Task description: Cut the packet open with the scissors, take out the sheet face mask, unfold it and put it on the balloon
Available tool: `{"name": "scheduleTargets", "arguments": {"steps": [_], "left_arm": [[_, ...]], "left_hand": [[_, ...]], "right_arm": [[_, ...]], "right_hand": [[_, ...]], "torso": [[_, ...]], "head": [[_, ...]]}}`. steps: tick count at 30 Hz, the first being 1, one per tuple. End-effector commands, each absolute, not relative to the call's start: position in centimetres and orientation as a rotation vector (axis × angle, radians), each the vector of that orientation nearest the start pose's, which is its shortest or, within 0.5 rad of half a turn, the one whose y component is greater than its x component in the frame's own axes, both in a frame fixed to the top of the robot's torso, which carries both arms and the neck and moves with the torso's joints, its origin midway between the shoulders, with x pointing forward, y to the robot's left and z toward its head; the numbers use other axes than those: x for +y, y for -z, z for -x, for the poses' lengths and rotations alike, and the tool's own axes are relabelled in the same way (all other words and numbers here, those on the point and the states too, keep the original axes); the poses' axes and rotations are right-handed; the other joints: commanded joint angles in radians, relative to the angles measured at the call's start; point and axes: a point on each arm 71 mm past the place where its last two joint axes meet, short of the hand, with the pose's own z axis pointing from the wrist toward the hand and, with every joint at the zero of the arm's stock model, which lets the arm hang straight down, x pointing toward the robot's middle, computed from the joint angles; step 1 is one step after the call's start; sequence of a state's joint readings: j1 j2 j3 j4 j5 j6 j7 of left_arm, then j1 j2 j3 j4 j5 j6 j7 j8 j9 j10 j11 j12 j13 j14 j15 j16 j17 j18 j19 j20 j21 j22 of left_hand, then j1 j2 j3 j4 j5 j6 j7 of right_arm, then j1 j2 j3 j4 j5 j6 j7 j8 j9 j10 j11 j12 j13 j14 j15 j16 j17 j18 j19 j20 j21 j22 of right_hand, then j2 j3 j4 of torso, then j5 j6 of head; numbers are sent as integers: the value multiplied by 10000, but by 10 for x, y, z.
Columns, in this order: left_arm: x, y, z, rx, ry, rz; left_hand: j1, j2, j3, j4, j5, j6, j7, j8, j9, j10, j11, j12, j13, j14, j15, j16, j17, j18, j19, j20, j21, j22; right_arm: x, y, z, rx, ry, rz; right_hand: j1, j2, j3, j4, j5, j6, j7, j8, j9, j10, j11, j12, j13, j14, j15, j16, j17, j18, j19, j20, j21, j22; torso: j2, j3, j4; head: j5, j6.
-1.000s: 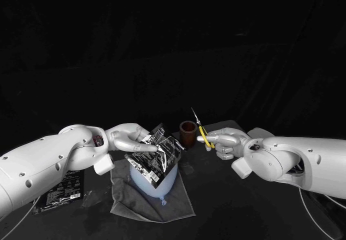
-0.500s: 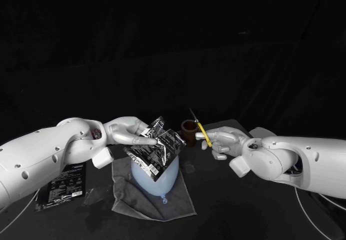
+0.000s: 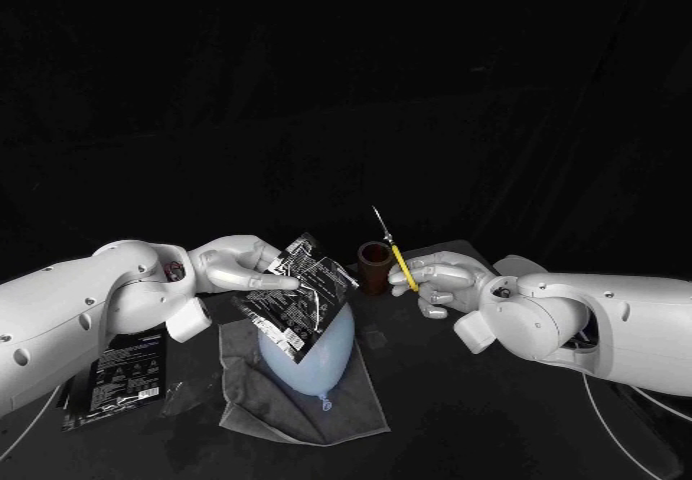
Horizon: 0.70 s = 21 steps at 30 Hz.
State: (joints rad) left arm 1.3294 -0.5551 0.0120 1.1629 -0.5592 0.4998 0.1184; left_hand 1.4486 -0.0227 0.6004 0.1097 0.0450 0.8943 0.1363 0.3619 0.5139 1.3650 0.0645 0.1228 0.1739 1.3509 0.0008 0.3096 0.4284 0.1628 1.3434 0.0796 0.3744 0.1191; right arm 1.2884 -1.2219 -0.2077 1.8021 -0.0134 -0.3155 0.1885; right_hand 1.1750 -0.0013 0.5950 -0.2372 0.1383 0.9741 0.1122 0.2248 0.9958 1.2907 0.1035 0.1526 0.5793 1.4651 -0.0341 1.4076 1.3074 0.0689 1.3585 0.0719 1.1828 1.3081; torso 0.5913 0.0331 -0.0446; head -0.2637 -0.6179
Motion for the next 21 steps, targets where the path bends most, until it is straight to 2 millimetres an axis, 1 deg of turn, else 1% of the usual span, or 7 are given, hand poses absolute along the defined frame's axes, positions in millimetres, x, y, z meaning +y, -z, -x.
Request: {"name": "scheduleTargets", "arguments": {"steps": [1, 4, 7, 9, 12, 14, 21], "left_arm": [[123, 136, -535, 21863, 16437, 1878], [124, 136, -535, 21843, 16410, 1925], [127, 136, -536, 21822, 16366, 1984], [128, 136, -536, 21809, 16335, 2020], [130, 136, -536, 21790, 16290, 2072], [131, 136, -537, 21779, 16267, 2102], [132, 136, -537, 21775, 16236, 2142]], "left_hand": [[6, 124, 321, -326, 34, 32, 14, 17, 1051, -48, -23, 8, 21, -68, -16, 46, 22, 160, 15, -11, 33, 13], [6, 124, 321, -326, 34, 32, 14, 17, 1051, -48, -23, 8, 21, -68, -16, 46, 22, 160, 15, -11, 33, 13], [6, 124, 321, -326, 34, 32, 14, 17, 1051, -48, -23, 8, 21, -68, -16, 46, 22, 160, 15, -11, 33, 13], [6, 124, 321, -326, 34, 32, 14, 17, 1051, -48, -23, 8, 21, -68, -16, 46, 22, 160, 15, -11, 33, 13], [4, 124, 325, -327, 34, 29, 18, 12, 1054, -51, -21, 8, 28, -73, -15, 47, 29, 160, 12, -10, 34, 14], [4, 124, 325, -327, 34, 29, 18, 12, 1054, -51, -21, 8, 28, -73, -15, 47, 29, 160, 12, -10, 34, 14], [5, 124, 332, -330, 34, 25, 21, 6, 1058, -54, -19, 8, 35, -78, -14, 49, 37, 160, 9, -10, 35, 15]], "right_arm": [[-306, 190, -413, 16128, -12612, -12621], [-308, 191, -413, 16105, -12165, -12587], [-313, 192, -412, 16161, -11472, -12495], [-315, 192, -412, 16235, -11136, -12403], [-316, 193, -411, 16390, -10716, -12155], [-317, 193, -411, 16451, -10483, -12008], [-321, 195, -410, 16937, -10157, -11752]], "right_hand": [[-82, -429, 779, -21, 291, 480, -238, 210, 104, 2136, -1028, 683, 414, 516, -247, -25, 347, 184, 45, -142, 14, 1283], [-38, -712, 725, 133, 16, 804, -529, 359, 252, 2295, -1268, 7927, 5863, 688, -451, 380, 885, 137, 214, -446, 230, 1338], [62, -1017, 412, 361, 381, 976, -977, 2478, 2426, 2801, -1587, 14182, 9915, 1057, -719, 1632, 2634, -81, 741, -607, 1168, 1689], [95, -1132, 91, 414, 272, 2607, -1220, 6887, 4121, 2801, -1772, 14182, 9915, 1057, -849, 1632, 2634, -192, 1016, -715, 1712, 1898], [-65, -1115, -411, 780, -688, 4212, -1491, 11006, 4944, 2801, -1982, 14182, 9915, 1057, -991, 1632, 2634, -345, 1376, -910, 2426, 2165], [-183, -1158, -670, 984, -846, 4621, -1558, 11774, 5145, 2801, -2045, 14182, 9915, 1057, -1079, 1632, 2634, -428, 1549, -945, 2764, 2278], [-1382, -1078, -1469, 2165, -894, 5060, -1690, 12413, 5334, 2801, -2161, 14182, 9915, 1057, -1182, 1632, 2634, -526, 1772, -1048, 3198, 2411]], "torso": [[4, -2, -2], [4, -1, 3], [1, 1, 2], [2, 4, -3], [2, 4, -7], [2, 2, -8], [5, 0, -4]], "head": [[-24, 10], [-27, 16], [-29, 31], [-34, 28], [-40, 26], [-43, 29], [-47, 39]]}}
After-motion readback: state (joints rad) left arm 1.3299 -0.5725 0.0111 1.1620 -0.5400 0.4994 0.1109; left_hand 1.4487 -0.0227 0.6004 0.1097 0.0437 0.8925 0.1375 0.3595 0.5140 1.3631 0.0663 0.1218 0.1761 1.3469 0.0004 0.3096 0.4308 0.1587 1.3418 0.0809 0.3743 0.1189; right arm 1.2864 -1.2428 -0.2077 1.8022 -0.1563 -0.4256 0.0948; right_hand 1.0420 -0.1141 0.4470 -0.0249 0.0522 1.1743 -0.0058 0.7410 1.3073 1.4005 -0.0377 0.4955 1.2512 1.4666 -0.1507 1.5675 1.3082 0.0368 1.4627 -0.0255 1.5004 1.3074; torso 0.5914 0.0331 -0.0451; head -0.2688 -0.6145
